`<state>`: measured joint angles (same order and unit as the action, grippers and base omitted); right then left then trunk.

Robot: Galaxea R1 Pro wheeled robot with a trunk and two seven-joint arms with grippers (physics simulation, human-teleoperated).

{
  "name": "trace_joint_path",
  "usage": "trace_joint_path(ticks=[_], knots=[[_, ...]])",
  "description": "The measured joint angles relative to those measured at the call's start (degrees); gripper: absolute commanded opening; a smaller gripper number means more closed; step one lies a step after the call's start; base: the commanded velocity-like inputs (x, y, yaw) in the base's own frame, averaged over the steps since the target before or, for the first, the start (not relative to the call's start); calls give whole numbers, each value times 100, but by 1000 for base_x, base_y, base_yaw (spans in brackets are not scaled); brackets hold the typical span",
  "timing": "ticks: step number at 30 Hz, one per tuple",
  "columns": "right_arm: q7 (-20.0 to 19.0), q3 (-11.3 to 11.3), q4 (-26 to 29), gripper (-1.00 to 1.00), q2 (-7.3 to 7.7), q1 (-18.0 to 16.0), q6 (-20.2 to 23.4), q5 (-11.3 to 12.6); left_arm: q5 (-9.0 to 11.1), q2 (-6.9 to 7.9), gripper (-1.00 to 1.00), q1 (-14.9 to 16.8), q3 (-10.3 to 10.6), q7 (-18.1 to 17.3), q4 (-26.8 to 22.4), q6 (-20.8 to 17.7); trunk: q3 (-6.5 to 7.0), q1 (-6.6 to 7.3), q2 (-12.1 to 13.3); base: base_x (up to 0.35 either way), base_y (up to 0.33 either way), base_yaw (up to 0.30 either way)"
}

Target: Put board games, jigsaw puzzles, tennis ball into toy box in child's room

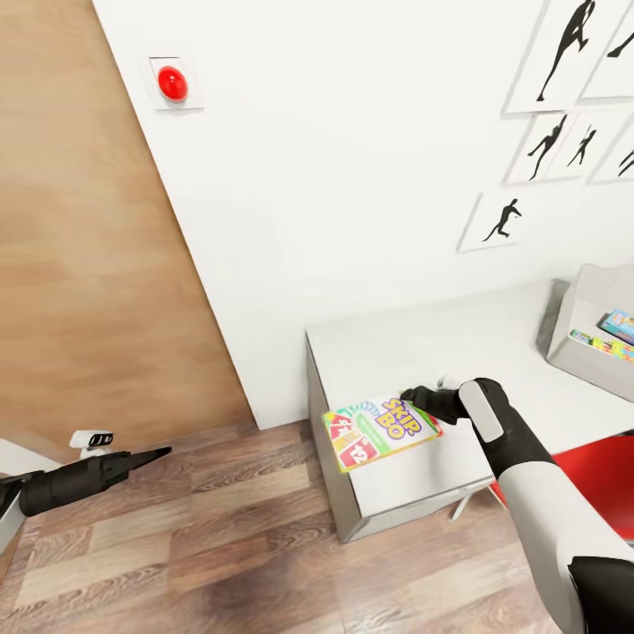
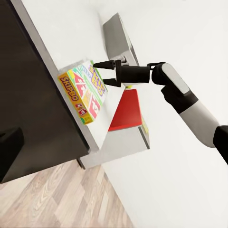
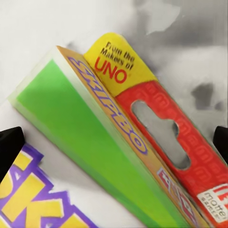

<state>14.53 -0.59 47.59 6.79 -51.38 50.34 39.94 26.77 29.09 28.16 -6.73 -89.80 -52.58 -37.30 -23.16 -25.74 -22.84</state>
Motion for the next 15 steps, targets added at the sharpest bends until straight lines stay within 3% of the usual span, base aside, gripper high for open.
trace_joint_path(ticks=[9,15], knots=[[0,0,3,100,19,1,0,1,1,-2,100,0,0,0,1,9,0,0,0,0,120,0],[1,-1,-2,100,33,-2,0,12,2,-2,100,1,1,0,2,11,0,0,0,0,29,0]])
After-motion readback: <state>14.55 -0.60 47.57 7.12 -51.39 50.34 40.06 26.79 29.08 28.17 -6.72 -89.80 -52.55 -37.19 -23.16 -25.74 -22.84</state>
